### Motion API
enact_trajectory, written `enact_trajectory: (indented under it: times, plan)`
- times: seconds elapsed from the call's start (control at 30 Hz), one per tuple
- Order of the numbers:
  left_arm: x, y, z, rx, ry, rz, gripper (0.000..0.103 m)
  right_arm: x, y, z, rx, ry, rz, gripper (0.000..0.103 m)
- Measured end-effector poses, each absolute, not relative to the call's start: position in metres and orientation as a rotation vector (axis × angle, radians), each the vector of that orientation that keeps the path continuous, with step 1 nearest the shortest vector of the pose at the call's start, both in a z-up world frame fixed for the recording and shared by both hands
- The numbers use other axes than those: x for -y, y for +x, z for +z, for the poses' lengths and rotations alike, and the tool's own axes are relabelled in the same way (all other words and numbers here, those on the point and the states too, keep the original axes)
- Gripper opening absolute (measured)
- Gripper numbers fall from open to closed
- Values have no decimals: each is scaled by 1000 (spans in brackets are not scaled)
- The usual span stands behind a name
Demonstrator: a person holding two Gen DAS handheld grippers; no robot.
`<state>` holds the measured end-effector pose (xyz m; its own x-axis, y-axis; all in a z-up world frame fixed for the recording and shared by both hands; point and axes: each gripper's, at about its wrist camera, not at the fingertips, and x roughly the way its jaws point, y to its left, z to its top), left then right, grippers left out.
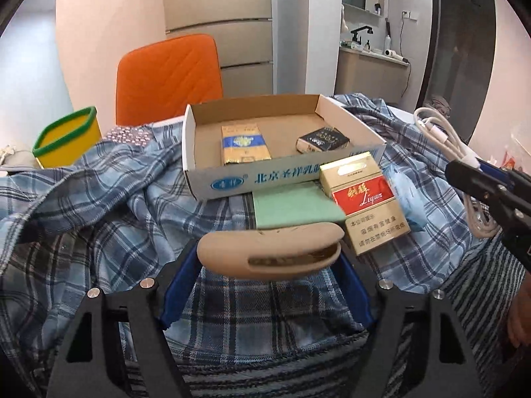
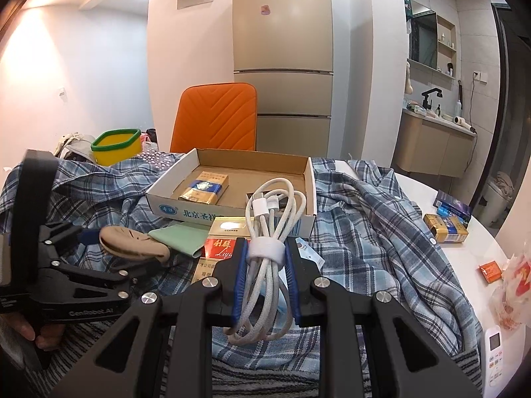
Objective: Organize soft objects
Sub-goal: 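Close the left gripper on the beige vented disc and lift it, then carry the beige disc up toward the box with the left gripper while the right gripper holds the cable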
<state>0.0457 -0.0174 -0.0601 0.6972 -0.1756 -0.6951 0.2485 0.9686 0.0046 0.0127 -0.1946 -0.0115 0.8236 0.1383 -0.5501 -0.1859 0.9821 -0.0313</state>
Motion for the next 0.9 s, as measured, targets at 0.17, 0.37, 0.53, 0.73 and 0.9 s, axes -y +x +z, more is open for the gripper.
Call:
enact_trajectory:
  times: [0.17,0.37,0.53,0.73,0.9]
  plan:
    - [18,48,-61,-786,94,-248,79,194,13,-12,-579,-87,173,23]
    - [19,56,-70,-860,94,-242,86,195,13,-12,-578,-85,173,23]
    - [21,59,-75,-897,101,-240,86,195,13,-12,-578,-86,173,23]
    - [23,64,-83,-951,120,-225,86,195,13,-12,-579,-87,173,23]
    - [13,71,-88,-994,60,-212,81,195,13,-12,-579,-87,173,23]
